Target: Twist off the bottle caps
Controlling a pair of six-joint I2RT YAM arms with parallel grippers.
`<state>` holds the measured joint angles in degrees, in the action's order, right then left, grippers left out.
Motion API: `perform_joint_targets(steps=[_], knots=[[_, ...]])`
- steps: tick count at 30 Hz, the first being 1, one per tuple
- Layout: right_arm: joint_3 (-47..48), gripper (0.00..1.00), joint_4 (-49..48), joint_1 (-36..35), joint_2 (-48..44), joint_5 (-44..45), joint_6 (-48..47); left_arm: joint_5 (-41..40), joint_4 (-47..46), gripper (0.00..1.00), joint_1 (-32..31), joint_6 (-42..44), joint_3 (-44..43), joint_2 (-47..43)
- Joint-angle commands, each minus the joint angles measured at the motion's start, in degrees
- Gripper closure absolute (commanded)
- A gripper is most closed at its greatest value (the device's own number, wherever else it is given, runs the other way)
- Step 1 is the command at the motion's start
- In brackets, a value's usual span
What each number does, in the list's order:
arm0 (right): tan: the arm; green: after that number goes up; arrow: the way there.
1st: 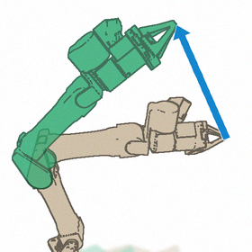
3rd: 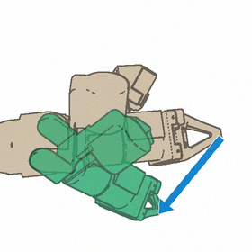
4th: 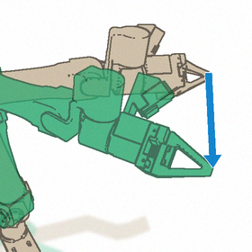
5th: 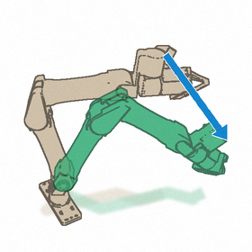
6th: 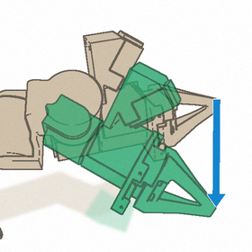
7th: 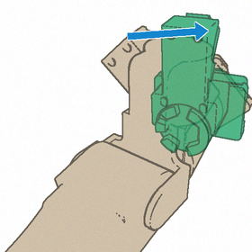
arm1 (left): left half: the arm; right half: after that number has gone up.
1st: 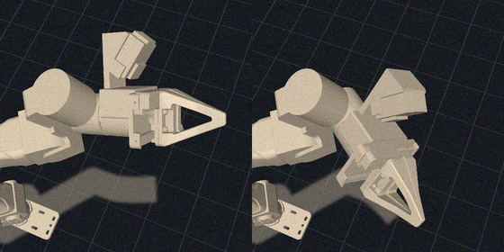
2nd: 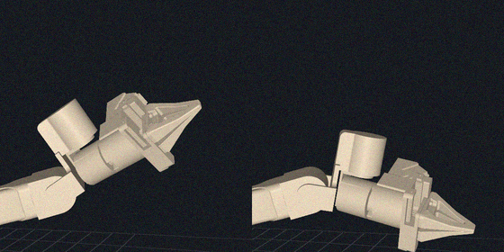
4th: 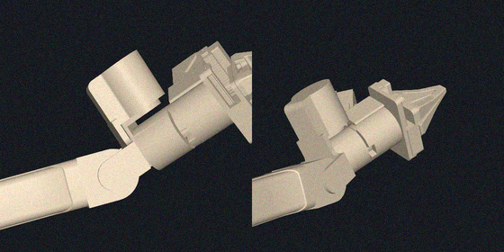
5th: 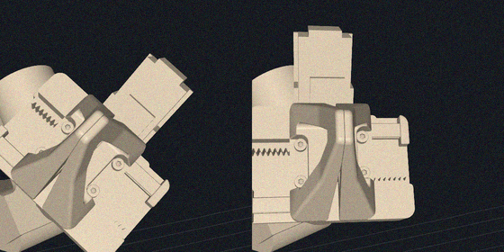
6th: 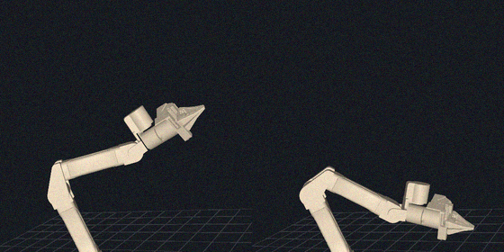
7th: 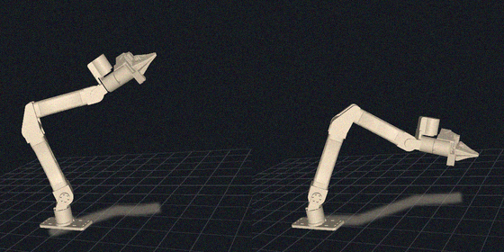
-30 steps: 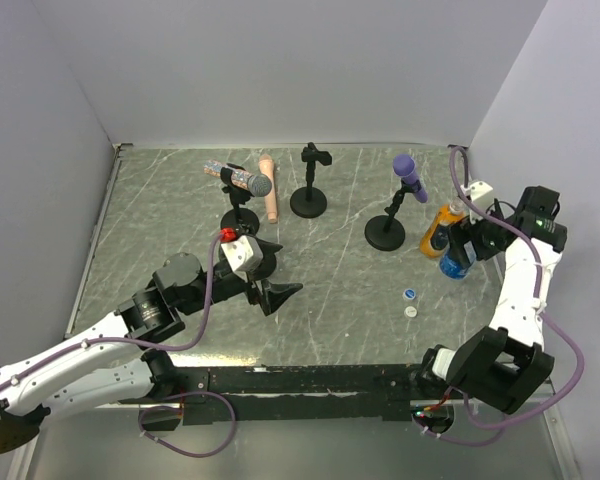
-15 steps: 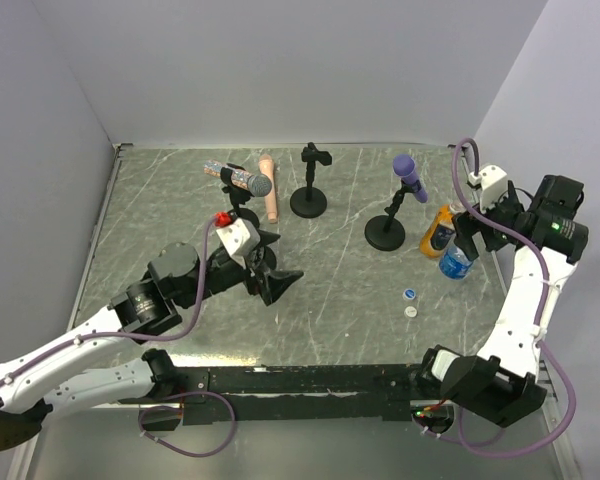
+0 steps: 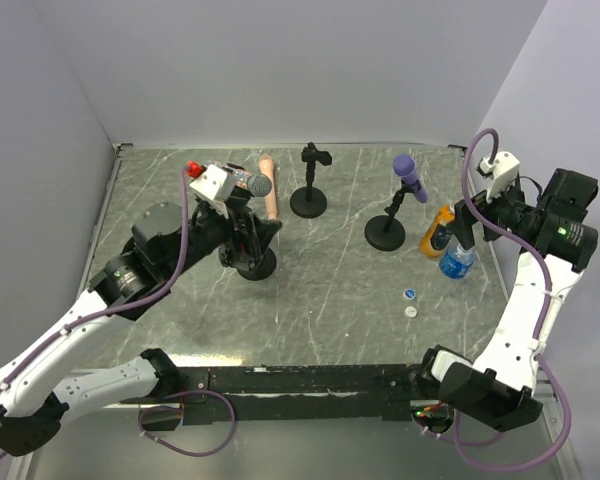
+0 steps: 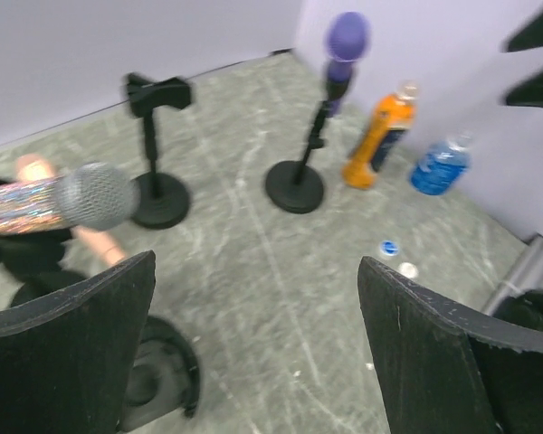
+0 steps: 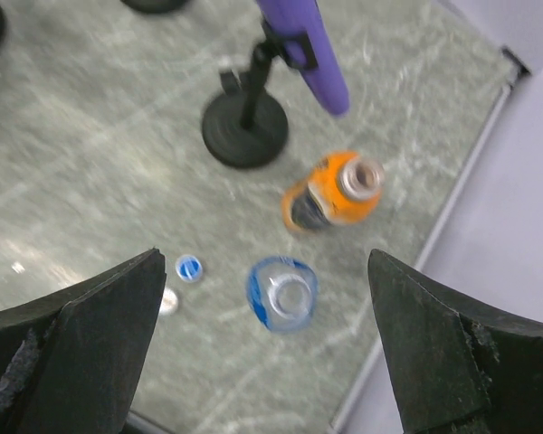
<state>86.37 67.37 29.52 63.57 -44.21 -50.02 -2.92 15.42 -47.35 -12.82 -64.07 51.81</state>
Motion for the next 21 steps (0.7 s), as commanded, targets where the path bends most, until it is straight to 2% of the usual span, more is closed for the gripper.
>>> perform_joint_targets(steps=[1,7,11,17,21], knots=[[0.5,0.01,-5.1,0.1,-2.8,-10.4,6.5,-2.6,8.2,0.03,4.5,-2.0,-4.8,-0.5],[0.8,0.01,-5.0,-5.2,-2.7,-17.4,9.5,-9.4,14.2,0.03,6.9,-2.9,-8.3,-3.3],[-2.6,0.01,-8.8,-15.4,-4.1,-18.4,14.3,-18.6,21.2,0.01,6.8,-3.5,-8.3,-4.3],[-10.3,0.01,-19.2,-31.0,-6.8,-16.1,22.7,-27.9,33.5,0.11,6.9,-11.8,-10.7,-6.0],[-13.7,0.01,-20.8,-33.2,-7.4,-16.6,23.7,-31.6,43.2,0.23,6.8,-23.4,-12.7,-8.0]])
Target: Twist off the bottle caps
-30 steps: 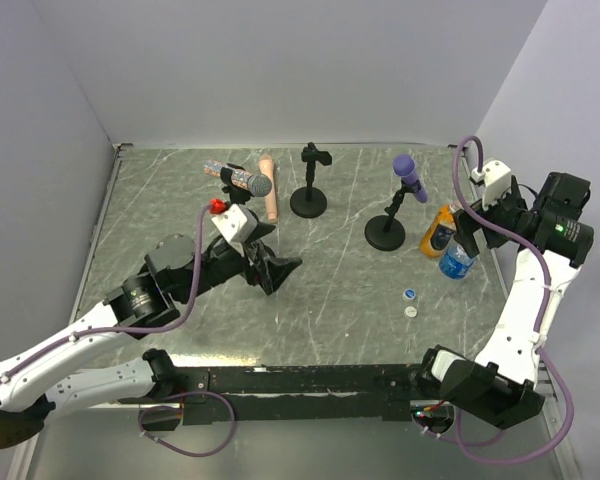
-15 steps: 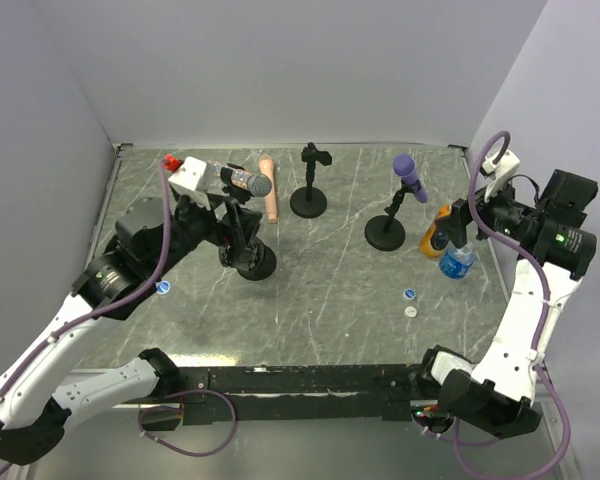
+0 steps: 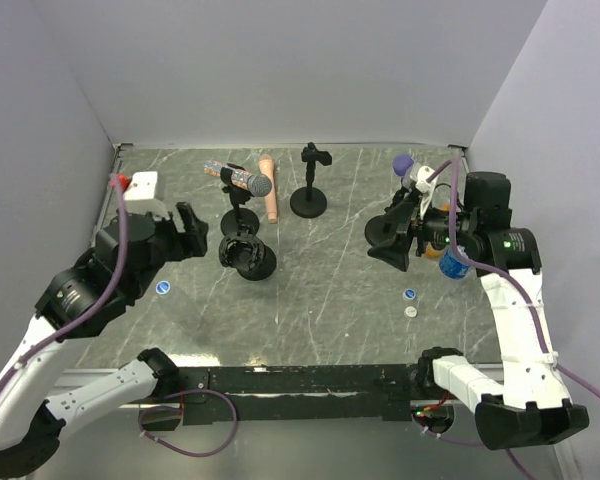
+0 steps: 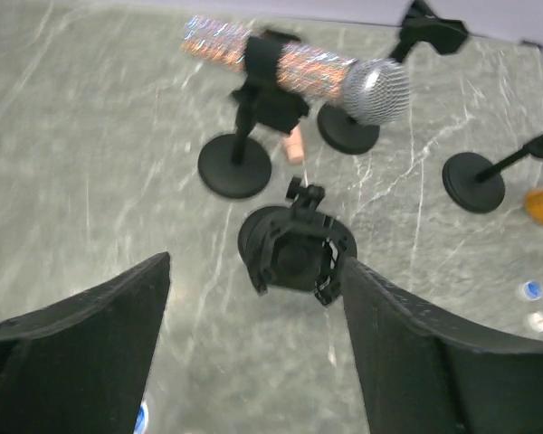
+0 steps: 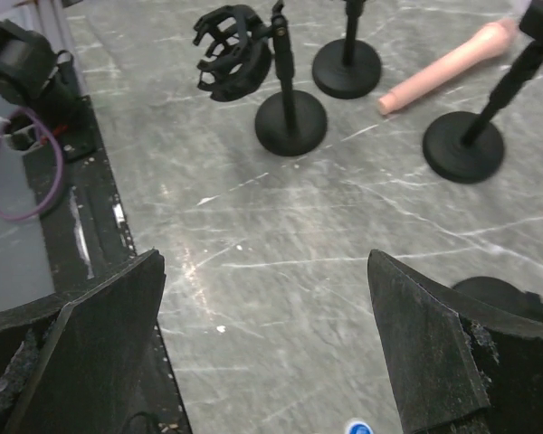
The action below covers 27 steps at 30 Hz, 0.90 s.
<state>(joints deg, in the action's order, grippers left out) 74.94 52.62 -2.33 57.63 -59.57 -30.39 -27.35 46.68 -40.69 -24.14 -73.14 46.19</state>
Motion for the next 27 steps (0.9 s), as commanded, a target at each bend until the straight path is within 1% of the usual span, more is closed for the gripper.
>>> perform_joint_targets(steps=[1,5,7,8,9,11,13,17,20,21,24,27], knots=[[-2.8,0.01,-6.3,-1.4,-1.8,-1.0,4.0,-7.4,14.6,0.23,0.3,-15.9,-3.9,-2.8],[-6.2,0.01,-8.6,-1.5,-3.0,-1.3,4.8,-6.7,27.3,0.28,0.3,-27.9,-4.5,-3.0],[-7.4,0.01,-9.8,-1.5,-3.4,-1.8,5.3,-5.9,32.1,0.28,0.2,-30.3,-3.7,-3.1],[-7.9,0.01,-10.2,-1.5,-3.7,-2.1,5.3,-4.6,32.1,0.01,0.3,-29.8,-2.0,-3.8],[-8.3,0.01,-10.4,-1.5,-3.8,-2.2,5.4,-3.9,32.1,0.03,0.2,-30.7,-0.4,-4.7],[-8.5,0.01,-10.6,-1.5,-3.9,-2.8,5.5,-4.1,32.1,0.04,0.3,-30.9,2.6,-4.9],[-8.8,0.01,-10.6,-1.5,-4.4,-3.2,5.6,-6.5,32.0,0.03,0.3,-32.5,4.4,-4.2],[-9.2,0.01,-10.7,-1.5,-5.1,-3.7,5.7,-12.5,32.0,0.03,0.3,-33.4,4.9,-1.6],[-9.8,0.01,-10.7,-1.5,-5.4,-3.7,5.6,-13.3,32.1,0.03,0.3,-33.4,5.9,-1.0],[-9.9,0.01,-10.8,-1.5,-5.5,-3.6,5.5,-12.6,32.1,0.01,0.3,-33.5,6.7,-1.2],[-10.3,0.01,-11.0,-1.5,-5.9,-3.3,5.3,-9.9,32.0,0.13,0.3,-34.0,9.2,-1.7],[-10.5,0.01,-10.7,-1.5,-5.7,-3.4,5.2,-7.5,32.0,0.21,0.3,-34.7,11.4,-2.2]])
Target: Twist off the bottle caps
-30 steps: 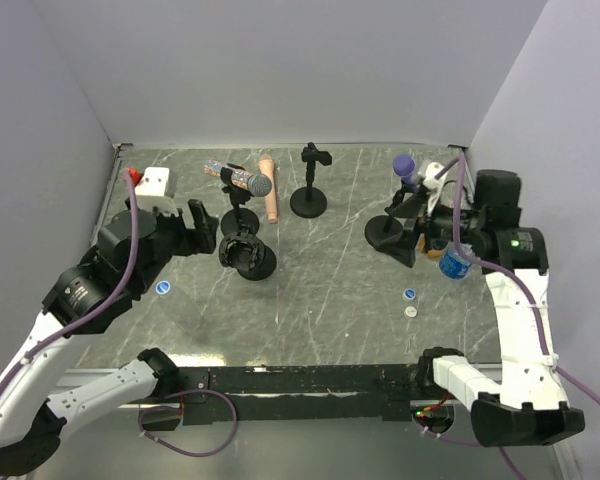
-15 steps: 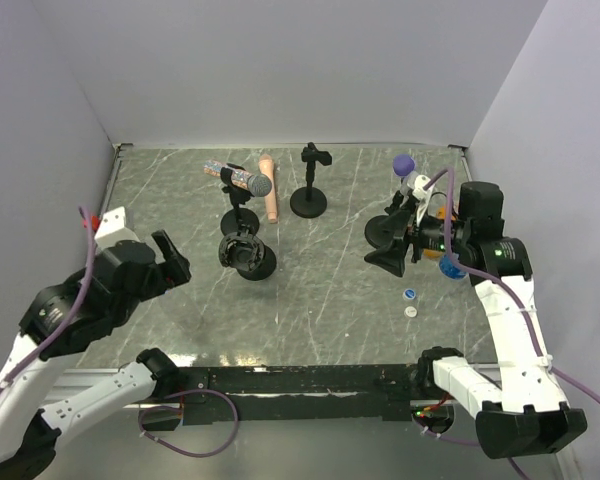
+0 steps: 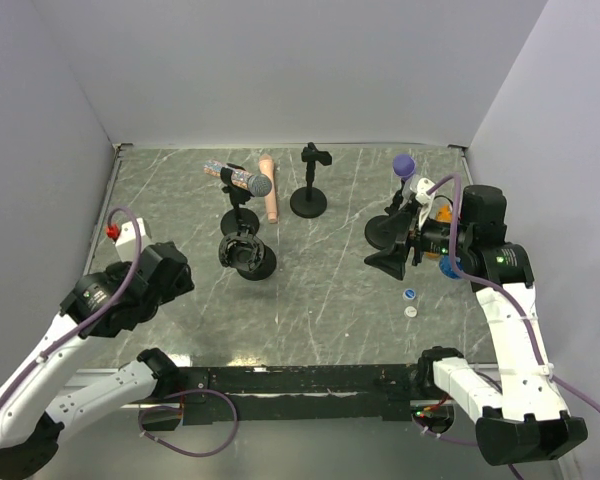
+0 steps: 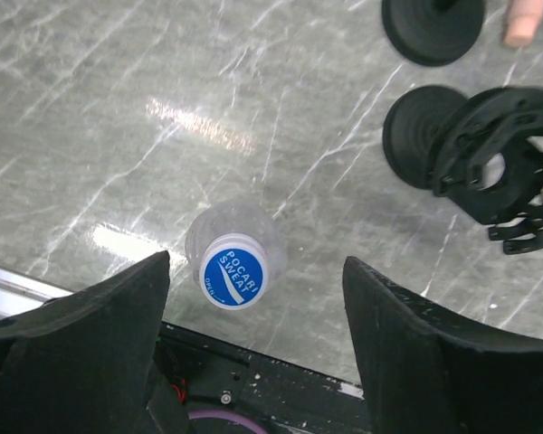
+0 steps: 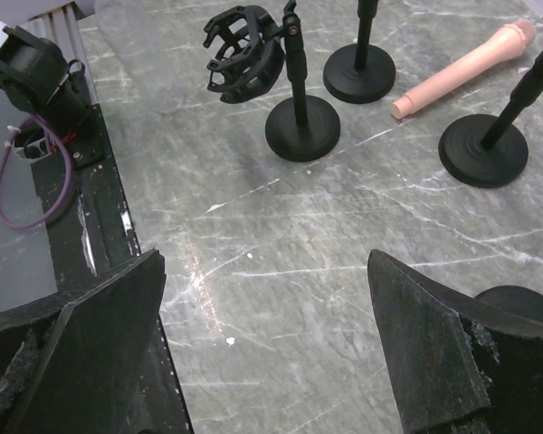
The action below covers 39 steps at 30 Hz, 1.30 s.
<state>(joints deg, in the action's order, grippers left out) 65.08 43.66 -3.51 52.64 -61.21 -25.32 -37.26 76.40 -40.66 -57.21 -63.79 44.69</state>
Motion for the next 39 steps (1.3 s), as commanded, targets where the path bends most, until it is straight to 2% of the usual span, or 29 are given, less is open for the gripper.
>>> perform_joint_targets(steps=[1,9,20,23,25,28,33,35,39], knots=[[-0.7,0.01,-1.6,-0.4,-0.5,-1.7,0.1,2.6,2.3,0.24,0.3,-1.6,2.7,-0.9],[-0.7,0.01,-1.3,-0.4,-0.5,-1.8,0.2,2.0,2.3,0.43,0.2,-1.2,5.2,0.3],[-0.6,0.01,-0.9,-0.3,-0.3,-2.0,0.2,0.0,2.3,0.48,0.2,-0.3,3.2,1.2],[-0.7,0.01,-0.9,-0.3,-0.3,-2.0,0.1,0.5,2.3,0.57,0.3,-0.1,3.7,1.1],[-0.7,0.01,-0.5,-0.3,-0.3,-2.2,-0.3,1.0,2.3,0.69,0.3,0.7,3.8,1.0],[-0.3,0.01,0.9,-0.4,0.2,-2.9,-1.6,2.7,2.3,0.78,0.3,2.9,3.0,0.8],[2.5,0.01,9.5,-4.3,2.2,-5.0,-11.5,10.5,1.3,0.84,0.2,13.6,-0.9,1.0],[2.9,0.01,12.1,-7.7,2.3,-4.1,-15.6,18.1,-1.9,0.87,0.3,21.0,-1.8,0.7],[1.1,0.01,11.9,-16.2,1.3,-2.3,-22.7,39.6,-14.0,0.91,0.1,32.4,-2.0,0.9]])
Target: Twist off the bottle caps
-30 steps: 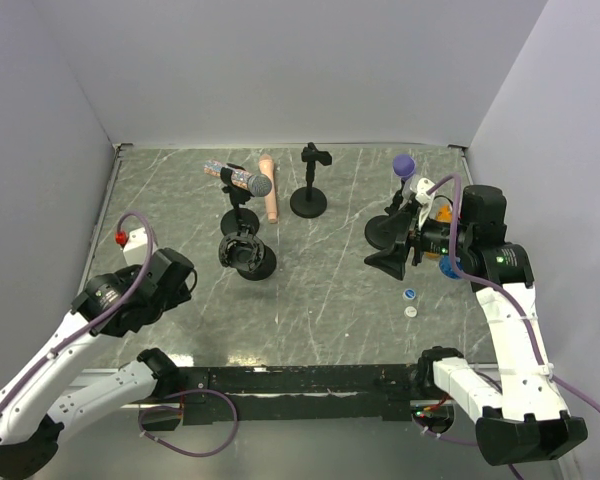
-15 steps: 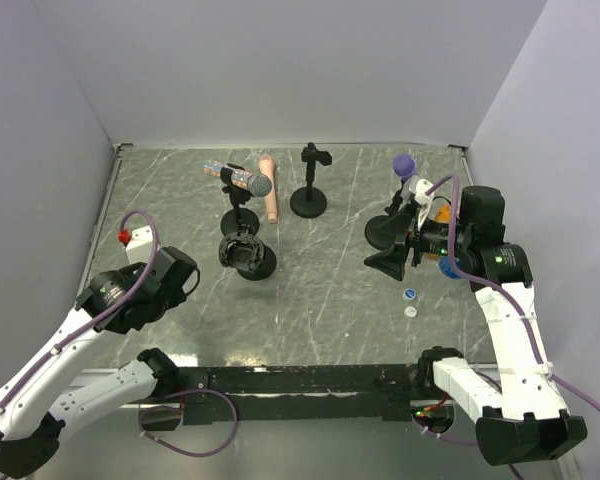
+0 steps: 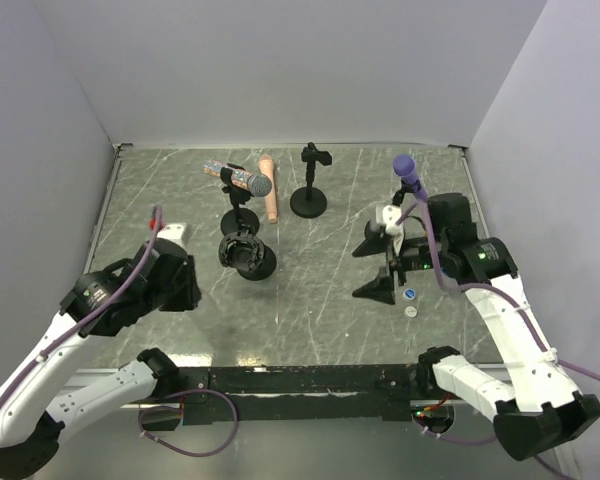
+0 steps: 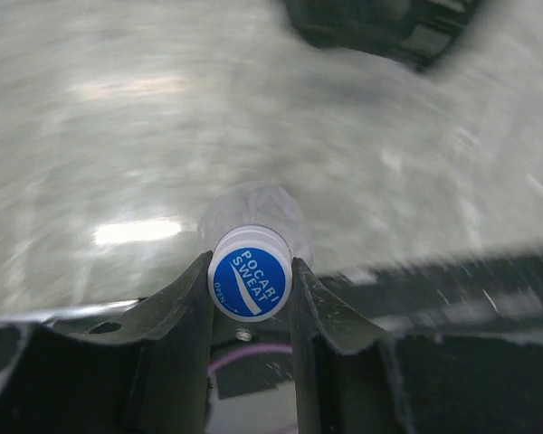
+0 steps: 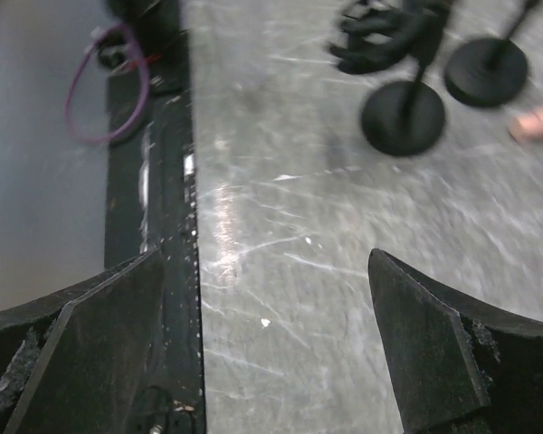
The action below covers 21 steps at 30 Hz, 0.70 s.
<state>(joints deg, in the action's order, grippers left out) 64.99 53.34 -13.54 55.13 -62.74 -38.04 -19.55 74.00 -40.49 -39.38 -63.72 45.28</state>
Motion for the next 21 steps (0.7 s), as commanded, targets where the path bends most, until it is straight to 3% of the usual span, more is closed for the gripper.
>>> perform_joint_targets(steps=[1,4,7,13,21], knots=[[0.2,0.01,0.8,-8.8,-1.4,-0.2,-10.8,28.4,-15.3,0.92,-0.2,16.2,-2.3,1.3],[-1.5,0.01,-4.3,-15.4,-0.7,1.4,-6.6,35.6,-27.1,0.93,-3.6,19.1,-3.9,5.4],[-2.0,0.01,-9.3,-16.8,2.2,1.5,2.8,32.5,-35.2,0.92,-11.7,21.3,-9.6,13.9],[-4.2,0.01,-12.4,-17.5,2.2,11.2,9.1,31.9,-36.4,0.93,-14.6,27.3,-24.7,31.4],[-8.8,0.01,-18.4,-14.2,-3.5,17.2,15.3,36.5,-38.2,0.93,-14.5,28.9,-31.5,38.7]])
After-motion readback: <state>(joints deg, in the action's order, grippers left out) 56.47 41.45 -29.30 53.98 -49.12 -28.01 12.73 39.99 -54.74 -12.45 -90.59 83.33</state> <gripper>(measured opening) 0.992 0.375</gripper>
